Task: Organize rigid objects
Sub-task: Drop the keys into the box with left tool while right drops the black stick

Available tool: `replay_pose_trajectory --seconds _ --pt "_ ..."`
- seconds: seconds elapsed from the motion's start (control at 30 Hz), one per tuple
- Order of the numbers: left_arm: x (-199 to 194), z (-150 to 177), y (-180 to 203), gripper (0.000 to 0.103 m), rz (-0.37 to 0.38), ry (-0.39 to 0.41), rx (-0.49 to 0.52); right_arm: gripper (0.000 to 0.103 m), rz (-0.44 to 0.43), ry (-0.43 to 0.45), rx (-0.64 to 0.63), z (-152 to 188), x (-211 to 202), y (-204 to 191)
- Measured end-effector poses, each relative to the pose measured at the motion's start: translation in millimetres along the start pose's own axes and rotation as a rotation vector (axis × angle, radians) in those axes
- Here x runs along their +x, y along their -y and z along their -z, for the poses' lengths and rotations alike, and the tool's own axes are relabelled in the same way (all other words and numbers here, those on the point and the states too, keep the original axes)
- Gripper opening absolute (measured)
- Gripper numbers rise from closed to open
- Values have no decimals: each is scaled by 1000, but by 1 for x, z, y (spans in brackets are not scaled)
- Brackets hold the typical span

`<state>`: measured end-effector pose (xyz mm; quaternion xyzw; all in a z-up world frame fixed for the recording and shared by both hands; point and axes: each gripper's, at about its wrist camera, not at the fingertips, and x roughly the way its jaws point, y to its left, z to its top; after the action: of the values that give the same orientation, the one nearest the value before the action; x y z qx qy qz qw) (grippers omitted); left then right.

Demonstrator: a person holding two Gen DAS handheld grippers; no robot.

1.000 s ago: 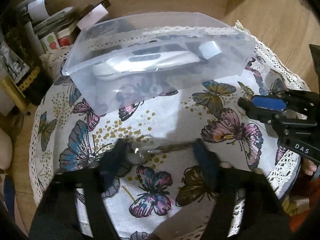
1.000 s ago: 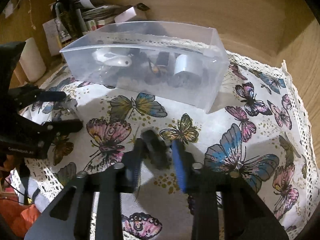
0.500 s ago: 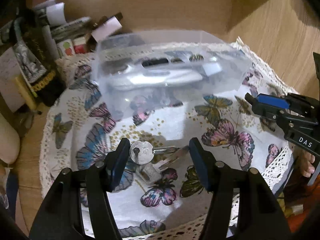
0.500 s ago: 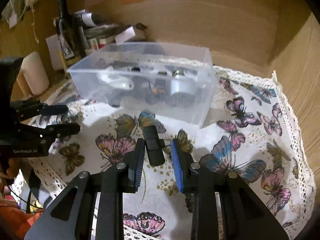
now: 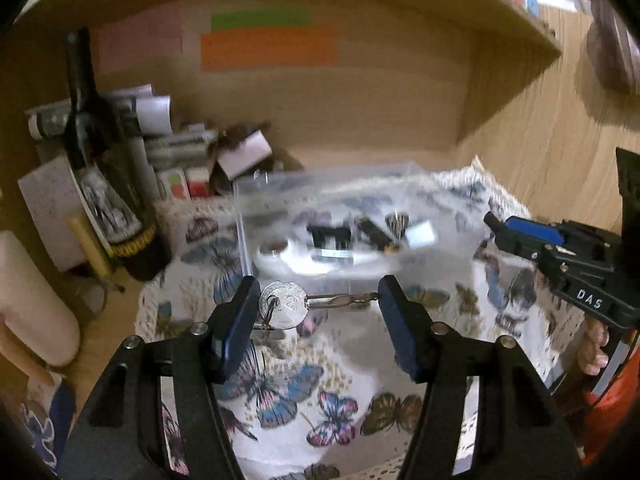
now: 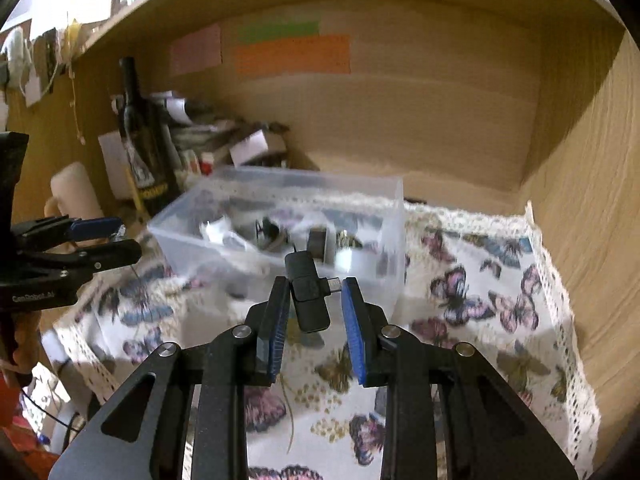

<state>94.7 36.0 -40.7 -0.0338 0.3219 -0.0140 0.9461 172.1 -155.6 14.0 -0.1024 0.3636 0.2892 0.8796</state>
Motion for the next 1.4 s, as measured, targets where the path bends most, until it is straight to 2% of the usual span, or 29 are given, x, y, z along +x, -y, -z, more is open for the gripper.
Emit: replay_pose_trajectory --seconds 0.23,0.47,0.67,1.03,1.27,1.4 --pt "-6 -37 -3 61 -12 88 -14 24 -12 78 -13 -32 -2 -3" --pt "12 -68 -6 61 -6 113 -30 24 -28 95 -22 -55 16 -6" --pt "49 -76 -4 61 3 67 -34 24 -45 51 -10 -63 46 -5" --pt "118 -65 -13 61 1 -77 -74 24 -43 -113 -7 -49 110 -1" --pt "140 -55 -17 61 4 -148 -95 25 -35 -171 -9 -43 128 0" --pt "136 -54 -16 61 -15 -141 -86 25 -44 -189 -9 -43 133 -2"
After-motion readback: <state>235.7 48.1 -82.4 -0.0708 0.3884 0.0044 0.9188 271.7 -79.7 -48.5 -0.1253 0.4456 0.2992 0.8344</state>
